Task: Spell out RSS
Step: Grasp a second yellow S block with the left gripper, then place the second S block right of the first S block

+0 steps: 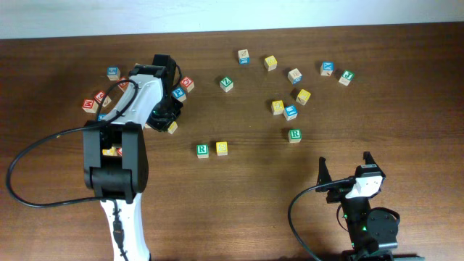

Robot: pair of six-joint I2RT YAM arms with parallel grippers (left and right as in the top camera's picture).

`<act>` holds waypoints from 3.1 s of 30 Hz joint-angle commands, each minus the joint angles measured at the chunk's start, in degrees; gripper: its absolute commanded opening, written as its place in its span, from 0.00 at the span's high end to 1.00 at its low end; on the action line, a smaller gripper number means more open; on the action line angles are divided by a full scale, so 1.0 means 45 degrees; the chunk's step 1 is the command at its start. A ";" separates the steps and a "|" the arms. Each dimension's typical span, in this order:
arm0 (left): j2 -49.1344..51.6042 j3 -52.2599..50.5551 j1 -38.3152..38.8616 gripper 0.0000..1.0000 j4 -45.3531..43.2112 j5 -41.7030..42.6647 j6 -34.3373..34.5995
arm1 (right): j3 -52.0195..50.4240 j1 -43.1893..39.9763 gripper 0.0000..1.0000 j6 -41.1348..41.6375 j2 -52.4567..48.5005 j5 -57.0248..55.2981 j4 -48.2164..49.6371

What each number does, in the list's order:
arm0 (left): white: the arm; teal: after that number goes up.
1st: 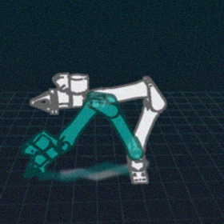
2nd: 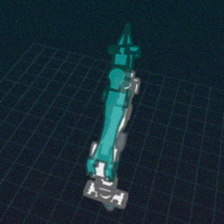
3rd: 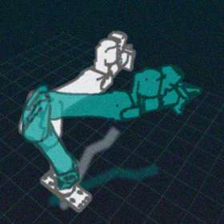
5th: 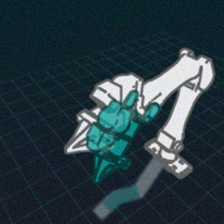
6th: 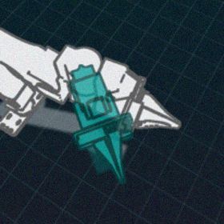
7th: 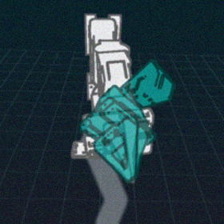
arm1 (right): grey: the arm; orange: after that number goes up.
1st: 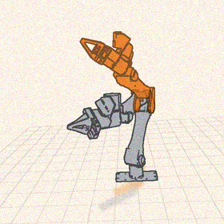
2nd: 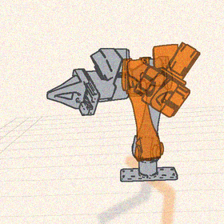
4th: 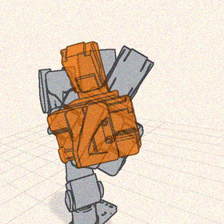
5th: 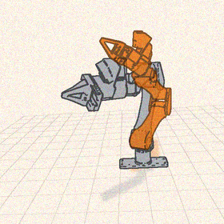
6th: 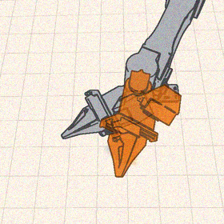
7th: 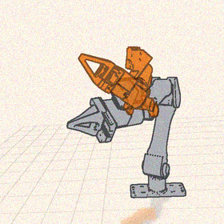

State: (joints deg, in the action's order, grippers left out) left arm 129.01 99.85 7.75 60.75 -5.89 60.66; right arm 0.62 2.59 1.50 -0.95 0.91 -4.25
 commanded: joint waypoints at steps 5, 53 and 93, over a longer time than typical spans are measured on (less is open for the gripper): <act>0.0165 -0.0087 0.0005 0.69 -0.0010 0.0840 -0.1700 | -0.0068 -0.0092 0.01 0.0102 0.0049 -0.0112 -0.0063; 0.0330 0.1515 0.7159 0.78 0.1185 -0.0792 -0.4551 | -0.0068 -0.0092 0.02 0.0097 0.0049 -0.0112 -0.0068; 0.0330 0.6562 0.6581 0.39 0.4172 -0.0661 -0.5450 | -0.0068 -0.0092 0.02 0.0102 0.0049 -0.0112 -0.0063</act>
State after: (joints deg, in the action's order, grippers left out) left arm 130.39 122.74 38.22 75.70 -7.99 36.82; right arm 0.62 2.55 1.48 -0.95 0.91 -4.23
